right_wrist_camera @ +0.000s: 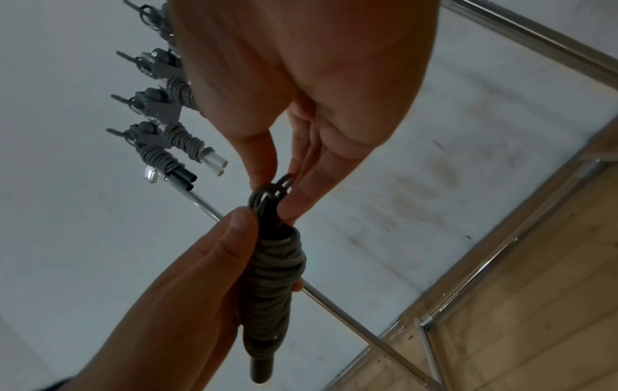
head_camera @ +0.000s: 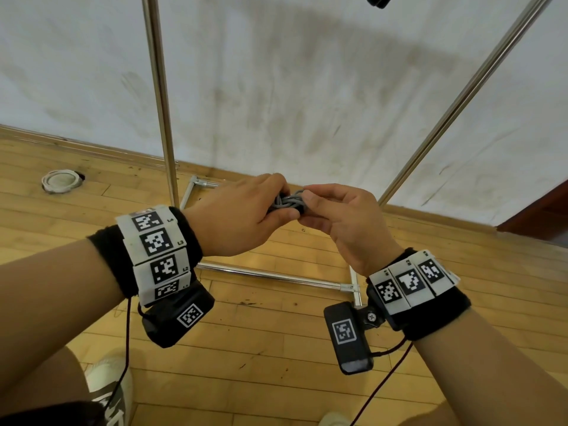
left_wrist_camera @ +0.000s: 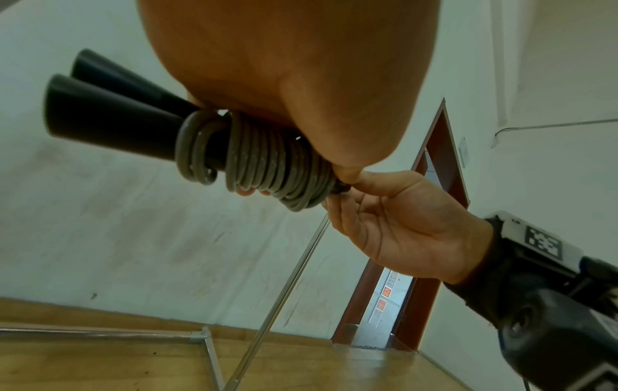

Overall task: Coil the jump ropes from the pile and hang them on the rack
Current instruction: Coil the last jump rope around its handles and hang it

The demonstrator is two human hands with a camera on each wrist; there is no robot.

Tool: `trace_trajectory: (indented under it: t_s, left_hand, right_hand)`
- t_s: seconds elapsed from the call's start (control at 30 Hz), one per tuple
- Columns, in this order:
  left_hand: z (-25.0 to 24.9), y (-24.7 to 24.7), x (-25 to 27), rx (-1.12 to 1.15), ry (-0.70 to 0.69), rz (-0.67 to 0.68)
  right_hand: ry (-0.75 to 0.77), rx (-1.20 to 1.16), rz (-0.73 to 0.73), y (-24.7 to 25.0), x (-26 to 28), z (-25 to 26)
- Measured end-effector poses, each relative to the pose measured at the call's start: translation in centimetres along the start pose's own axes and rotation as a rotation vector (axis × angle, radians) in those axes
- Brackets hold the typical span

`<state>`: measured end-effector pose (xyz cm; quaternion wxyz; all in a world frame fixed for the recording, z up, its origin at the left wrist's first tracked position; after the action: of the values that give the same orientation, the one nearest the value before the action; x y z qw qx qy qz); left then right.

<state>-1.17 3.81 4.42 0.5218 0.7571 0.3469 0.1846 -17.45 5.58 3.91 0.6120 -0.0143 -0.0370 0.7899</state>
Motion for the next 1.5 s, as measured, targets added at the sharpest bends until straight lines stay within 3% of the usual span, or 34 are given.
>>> trace_trajectory:
  t_s: [0.13,0.27,0.43,0.63,0.77,0.97,1.17,1.27,1.37,1.5]
  left_hand:
    - [0.0,-0.4,0.1,-0.035,-0.044,0.021]
    - [0.3,-0.5,0.0,-0.125,-0.059,0.091]
    - [0.8,-1.5,-0.2,0.069,0.012,0.298]
    - [0.6,-0.4,-1.1,0.381,-0.024,0.176]
    - [1.1,0.0,-1.4,0.378,0.008,0.093]
    - [1.6,0.4,-1.5,0.297,0.025,0.175]
    - [2.1,0.3,-1.3,0.105,0.038,0.219]
    - [1.5,0.0,-1.4,0.314,0.028,0.267]
    - [0.9,0.3,-1.9,0.344,-0.006,0.192]
    - [0.4,-0.7,-1.9,0.443,0.01,0.184]
  right_hand:
    - [-0.034,-0.006,-0.025,0.4,0.1,-0.2]
    - [-0.026,0.201,-0.008,0.6,0.1,-0.2]
    - [-0.005,0.322,-0.006,-0.2,-0.3,-0.3]
    - [0.077,0.235,-0.005,-0.6,-0.6,0.4]
    - [0.102,0.298,0.018,-0.9,-0.7,0.6]
    - [0.216,0.487,-0.005,-0.2,-0.5,1.9]
    - [0.23,0.539,-0.018,0.8,0.1,2.5]
    - [0.245,0.537,-0.05,1.4,0.3,3.2]
    - [0.251,0.537,-0.079,2.3,0.2,3.9]
    - [0.166,0.682,0.046,2.0,0.0,3.4]
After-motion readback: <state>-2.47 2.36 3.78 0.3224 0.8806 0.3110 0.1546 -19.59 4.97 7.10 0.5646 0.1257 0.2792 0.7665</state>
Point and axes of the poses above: each hand's wrist, its own x-axis away from the middle knuckle, its own y-axis out of the back of the hand, z = x × y, the point moved 5 cm from there along -x, towards the middle knuckle, and after that the axes turned 13 degrees about z, right-handed, at the moved point
